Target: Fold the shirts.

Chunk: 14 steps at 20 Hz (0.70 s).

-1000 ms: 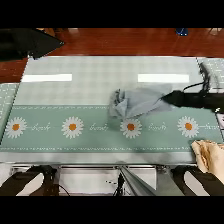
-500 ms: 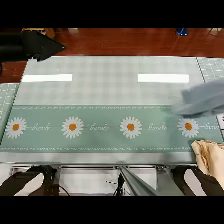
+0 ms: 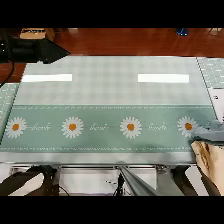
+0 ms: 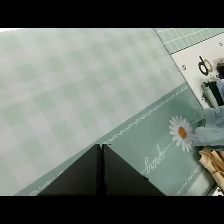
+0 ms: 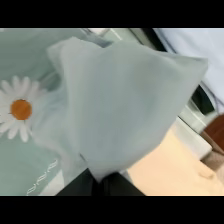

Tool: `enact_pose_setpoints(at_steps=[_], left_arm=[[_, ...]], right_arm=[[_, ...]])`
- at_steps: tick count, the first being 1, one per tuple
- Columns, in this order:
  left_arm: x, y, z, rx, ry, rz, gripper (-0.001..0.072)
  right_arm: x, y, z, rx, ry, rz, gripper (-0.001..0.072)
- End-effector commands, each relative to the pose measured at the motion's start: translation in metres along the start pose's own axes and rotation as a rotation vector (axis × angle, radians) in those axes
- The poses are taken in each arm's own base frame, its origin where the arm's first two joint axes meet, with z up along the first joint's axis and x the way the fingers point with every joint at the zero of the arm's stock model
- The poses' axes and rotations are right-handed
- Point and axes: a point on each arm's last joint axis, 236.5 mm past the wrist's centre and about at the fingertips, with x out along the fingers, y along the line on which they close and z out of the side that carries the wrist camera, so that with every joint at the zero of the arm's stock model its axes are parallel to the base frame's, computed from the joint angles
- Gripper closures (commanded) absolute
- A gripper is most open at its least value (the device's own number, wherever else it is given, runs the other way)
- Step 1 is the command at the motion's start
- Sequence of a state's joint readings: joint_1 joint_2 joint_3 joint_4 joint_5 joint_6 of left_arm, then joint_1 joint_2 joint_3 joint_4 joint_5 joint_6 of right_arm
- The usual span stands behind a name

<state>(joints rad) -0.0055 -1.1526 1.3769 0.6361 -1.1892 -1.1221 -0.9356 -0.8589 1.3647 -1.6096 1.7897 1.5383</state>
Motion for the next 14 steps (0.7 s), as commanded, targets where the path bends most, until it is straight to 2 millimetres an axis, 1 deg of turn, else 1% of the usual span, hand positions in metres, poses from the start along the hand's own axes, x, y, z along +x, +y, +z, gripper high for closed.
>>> enact_pose_setpoints(at_steps=[1,2,3,5,7,8,10,11,12,14], left_arm=[[0.020,0.033,0.006,-0.009,-0.021,0.042,0.0685],[0.026,0.044,0.009,-0.026,-0.033,0.058,0.0684],[0.033,0.056,0.011,-0.035,-0.043,0.074,0.0684],[0.046,0.082,0.015,-0.050,-0.069,0.113,0.0685],[0.058,0.109,0.017,-0.060,-0.088,0.155,0.0685],[0.063,0.123,0.014,-0.065,-0.086,0.171,0.0684],[0.067,0.148,0.008,-0.079,-0.074,0.197,0.0685],[0.067,0.159,0.004,-0.089,-0.068,0.207,0.0685],[0.066,0.170,0.002,-0.107,-0.066,0.219,0.0684],[0.058,0.185,0.001,-0.124,-0.075,0.242,0.0685]], right_arm=[[-0.001,-0.049,-0.022,0.152,0.083,-0.131,0.0681],[-0.004,-0.063,-0.026,0.192,0.084,-0.174,0.0682],[-0.005,-0.072,-0.030,0.228,0.087,-0.193,0.0681],[0.002,-0.084,-0.046,0.300,0.126,-0.205,0.0681],[0.014,-0.096,-0.073,0.358,0.193,-0.235,0.0682],[0.023,-0.105,-0.093,0.398,0.247,-0.265,0.0681],[0.042,-0.115,-0.127,0.438,0.340,-0.301,0.0681],[0.050,-0.124,-0.140,0.444,0.375,-0.337,0.0681],[0.055,-0.135,-0.155,0.451,0.420,-0.389,0.0681],[0.061,-0.160,-0.173,0.441,0.466,-0.504,0.0680]])
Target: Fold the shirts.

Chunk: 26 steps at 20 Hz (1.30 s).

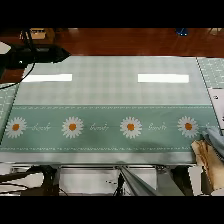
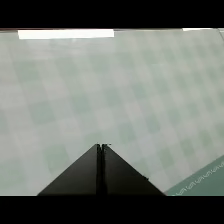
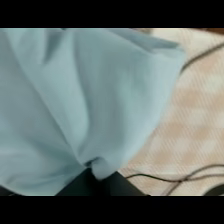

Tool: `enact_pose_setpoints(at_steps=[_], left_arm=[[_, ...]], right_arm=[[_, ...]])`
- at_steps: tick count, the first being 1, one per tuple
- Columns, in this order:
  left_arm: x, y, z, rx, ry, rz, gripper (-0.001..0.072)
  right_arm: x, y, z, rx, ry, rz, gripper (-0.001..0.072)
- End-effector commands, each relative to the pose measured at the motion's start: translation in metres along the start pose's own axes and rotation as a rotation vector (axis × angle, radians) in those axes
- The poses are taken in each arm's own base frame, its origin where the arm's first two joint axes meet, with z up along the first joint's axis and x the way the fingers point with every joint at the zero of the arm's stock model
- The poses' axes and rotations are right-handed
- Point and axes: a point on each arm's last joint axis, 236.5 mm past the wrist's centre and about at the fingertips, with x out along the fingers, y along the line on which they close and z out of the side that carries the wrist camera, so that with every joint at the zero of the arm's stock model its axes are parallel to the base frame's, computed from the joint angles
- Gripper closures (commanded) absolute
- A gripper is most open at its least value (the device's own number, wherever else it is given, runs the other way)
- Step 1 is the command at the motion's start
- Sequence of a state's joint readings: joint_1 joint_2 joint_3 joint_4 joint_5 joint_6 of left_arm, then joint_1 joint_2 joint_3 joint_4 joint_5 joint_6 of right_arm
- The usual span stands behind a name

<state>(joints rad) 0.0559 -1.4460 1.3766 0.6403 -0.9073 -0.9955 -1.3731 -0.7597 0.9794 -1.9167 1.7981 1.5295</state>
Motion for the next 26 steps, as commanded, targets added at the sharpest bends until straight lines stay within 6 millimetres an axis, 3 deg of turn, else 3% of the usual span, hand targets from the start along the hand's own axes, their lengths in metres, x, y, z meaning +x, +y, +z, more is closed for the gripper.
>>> enact_pose_setpoints(at_steps=[1,3,6,7,8,9,10,12,13,14,16,17,18,19,20,21,22,23,24,26], left_arm=[[-0.004,0.037,0.004,-0.017,-0.021,0.054,0.0684],[-0.014,0.050,0.008,-0.034,-0.037,0.071,0.0684],[-0.022,0.063,0.011,-0.050,-0.047,0.089,0.0684],[-0.023,0.065,0.011,-0.050,-0.049,0.092,0.0684],[-0.024,0.066,0.012,-0.051,-0.051,0.094,0.0684],[-0.024,0.066,0.011,-0.045,-0.050,0.095,0.0684],[-0.024,0.066,0.011,-0.045,-0.050,0.095,0.0685],[-0.023,0.067,0.010,-0.042,-0.046,0.095,0.0685],[-0.023,0.067,0.010,-0.012,-0.045,0.095,0.0684],[-0.022,0.065,0.010,0.020,-0.043,0.094,0.0685],[-0.017,0.058,0.008,0.079,-0.031,0.081,0.0684],[-0.013,0.048,0.003,0.117,-0.010,0.058,0.0681],[-0.008,0.036,-0.005,0.151,0.020,0.027,0.0620],[-0.001,0.020,-0.014,0.171,0.054,-0.011,0.0461],[0.005,0.003,-0.022,0.188,0.086,-0.050,0.0268],[0.012,-0.015,-0.031,0.216,0.119,-0.085,0.0230],[0.018,-0.028,-0.041,0.257,0.163,-0.089,0.0230],[0.024,-0.034,-0.054,0.291,0.230,-0.040,0.0230],[0.025,-0.030,-0.067,0.330,0.319,0.051,0.0231],[0.010,-0.008,-0.084,0.376,0.479,0.326,0.0231]], right_arm=[[0.037,-0.047,-0.010,0.017,0.054,-0.221,0.0680],[0.049,-0.062,-0.013,0.014,0.072,-0.294,0.0680],[0.066,-0.056,-0.033,0.003,0.157,-0.271,0.0680],[0.068,-0.059,-0.031,0.000,0.148,-0.281,0.0674],[0.068,-0.061,-0.026,-0.003,0.128,-0.291,0.0580],[0.067,-0.067,-0.023,-0.009,0.117,-0.318,0.0369],[0.064,-0.075,-0.020,-0.013,0.106,-0.353,0.0234],[0.058,-0.084,-0.013,-0.024,0.080,-0.400,0.0223],[0.052,-0.075,-0.002,-0.037,0.032,-0.368,0.0224],[0.037,-0.058,0.024,-0.072,-0.072,-0.315,0.0225],[-0.022,-0.005,0.093,-0.217,-0.355,-0.193,0.0243],[-0.068,0.041,0.128,-0.306,-0.542,-0.102,0.0245],[-0.117,0.097,0.149,-0.416,-0.704,0.007,0.0245],[-0.157,0.157,0.150,-0.534,-0.811,0.125,0.0244],[-0.189,0.219,0.136,-0.659,-0.883,0.247,0.0243],[-0.212,0.283,0.106,-0.799,-0.916,0.375,0.0242],[-0.223,0.339,0.066,-0.923,-0.907,0.490,0.0238],[-0.223,0.381,0.023,-1.021,-0.869,0.575,0.0228],[-0.213,0.414,-0.020,-1.116,-0.805,0.624,0.0187],[-0.183,0.449,-0.091,-1.300,-0.686,0.613,0.0173]])
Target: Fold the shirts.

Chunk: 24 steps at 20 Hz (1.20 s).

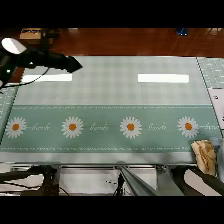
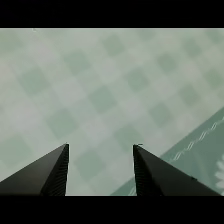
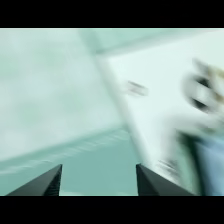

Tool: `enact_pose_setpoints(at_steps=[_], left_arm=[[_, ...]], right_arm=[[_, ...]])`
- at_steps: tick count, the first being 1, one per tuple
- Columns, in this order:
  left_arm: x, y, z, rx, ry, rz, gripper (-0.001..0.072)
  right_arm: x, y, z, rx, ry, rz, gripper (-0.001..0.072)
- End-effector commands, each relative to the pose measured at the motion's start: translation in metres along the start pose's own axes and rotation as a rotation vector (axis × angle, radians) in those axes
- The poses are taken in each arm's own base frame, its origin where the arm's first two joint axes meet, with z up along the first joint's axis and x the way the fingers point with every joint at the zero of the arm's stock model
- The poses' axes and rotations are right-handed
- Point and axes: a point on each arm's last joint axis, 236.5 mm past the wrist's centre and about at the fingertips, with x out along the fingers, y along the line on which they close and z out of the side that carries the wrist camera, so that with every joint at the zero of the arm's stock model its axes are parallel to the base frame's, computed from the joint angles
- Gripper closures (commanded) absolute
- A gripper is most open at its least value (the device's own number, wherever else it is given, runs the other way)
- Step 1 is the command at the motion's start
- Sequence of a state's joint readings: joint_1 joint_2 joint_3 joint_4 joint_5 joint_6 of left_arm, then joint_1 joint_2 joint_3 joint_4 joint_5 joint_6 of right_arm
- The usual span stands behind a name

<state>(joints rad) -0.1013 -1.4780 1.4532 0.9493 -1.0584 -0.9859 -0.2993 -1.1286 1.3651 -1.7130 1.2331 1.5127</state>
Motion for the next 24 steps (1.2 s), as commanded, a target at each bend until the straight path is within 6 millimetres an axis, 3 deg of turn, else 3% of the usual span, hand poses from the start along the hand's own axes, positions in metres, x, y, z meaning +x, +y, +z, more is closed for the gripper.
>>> enact_pose_setpoints(at_steps=[1,4,5,6,7,24], left_arm=[[-0.012,0.019,-0.038,0.061,0.287,0.363,0.0230],[-0.010,0.001,-0.046,0.085,0.341,0.375,0.0218],[-0.009,-0.003,-0.050,0.075,0.355,0.371,0.0122],[-0.010,-0.005,-0.053,0.067,0.368,0.369,0.0071],[-0.010,-0.005,-0.055,0.067,0.380,0.368,0.0027],[-0.011,-0.005,-0.058,0.063,0.391,0.367,0.0031]], right_arm=[[0.016,0.172,-0.005,-0.227,0.065,0.292,0.0173],[0.019,0.219,-0.026,-0.337,0.116,0.337,0.0172],[0.018,0.227,-0.029,-0.350,0.120,0.348,0.0172],[0.017,0.231,-0.030,-0.355,0.121,0.353,0.0172],[0.017,0.231,-0.031,-0.345,0.126,0.358,0.0172],[0.018,0.229,-0.029,-0.338,0.121,0.352,0.0175]])
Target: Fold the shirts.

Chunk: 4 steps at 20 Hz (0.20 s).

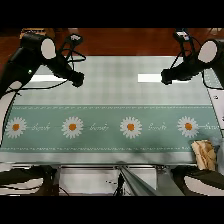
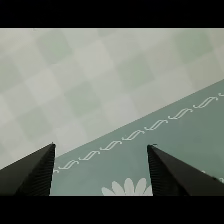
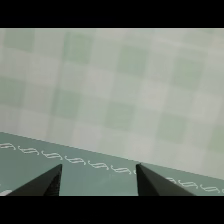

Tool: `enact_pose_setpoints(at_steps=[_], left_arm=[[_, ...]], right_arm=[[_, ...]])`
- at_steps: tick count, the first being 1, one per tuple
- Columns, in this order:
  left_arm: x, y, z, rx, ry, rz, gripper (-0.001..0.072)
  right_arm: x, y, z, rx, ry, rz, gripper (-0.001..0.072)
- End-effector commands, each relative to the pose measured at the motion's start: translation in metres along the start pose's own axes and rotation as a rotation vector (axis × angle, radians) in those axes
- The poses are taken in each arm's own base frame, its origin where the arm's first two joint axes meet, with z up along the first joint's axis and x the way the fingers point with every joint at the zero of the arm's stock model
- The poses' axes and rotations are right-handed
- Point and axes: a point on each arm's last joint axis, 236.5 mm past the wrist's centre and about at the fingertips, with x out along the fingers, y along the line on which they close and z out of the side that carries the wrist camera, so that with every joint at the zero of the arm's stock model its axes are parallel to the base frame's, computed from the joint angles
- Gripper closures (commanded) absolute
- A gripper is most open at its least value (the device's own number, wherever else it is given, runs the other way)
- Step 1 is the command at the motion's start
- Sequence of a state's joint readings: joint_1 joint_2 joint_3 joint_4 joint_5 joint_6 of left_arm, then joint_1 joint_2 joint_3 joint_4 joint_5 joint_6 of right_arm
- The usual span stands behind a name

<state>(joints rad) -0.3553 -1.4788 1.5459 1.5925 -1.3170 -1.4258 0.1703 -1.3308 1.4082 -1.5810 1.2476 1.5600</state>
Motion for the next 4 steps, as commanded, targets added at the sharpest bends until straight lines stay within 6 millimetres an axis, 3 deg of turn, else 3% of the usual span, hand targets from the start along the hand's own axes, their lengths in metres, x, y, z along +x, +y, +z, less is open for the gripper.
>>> enact_pose_setpoints(at_steps=[1,4], left_arm=[[0.0000,0.0003,0.0000,0.000,0.001,0.001,0.0031],[0.0000,0.0002,0.0000,-0.001,0.001,0.001,0.0031]], right_arm=[[-0.0003,0.0006,0.0004,-0.001,-0.001,0.001,0.0175],[-0.0003,0.0006,0.0004,-0.001,-0.001,0.001,0.0175]])
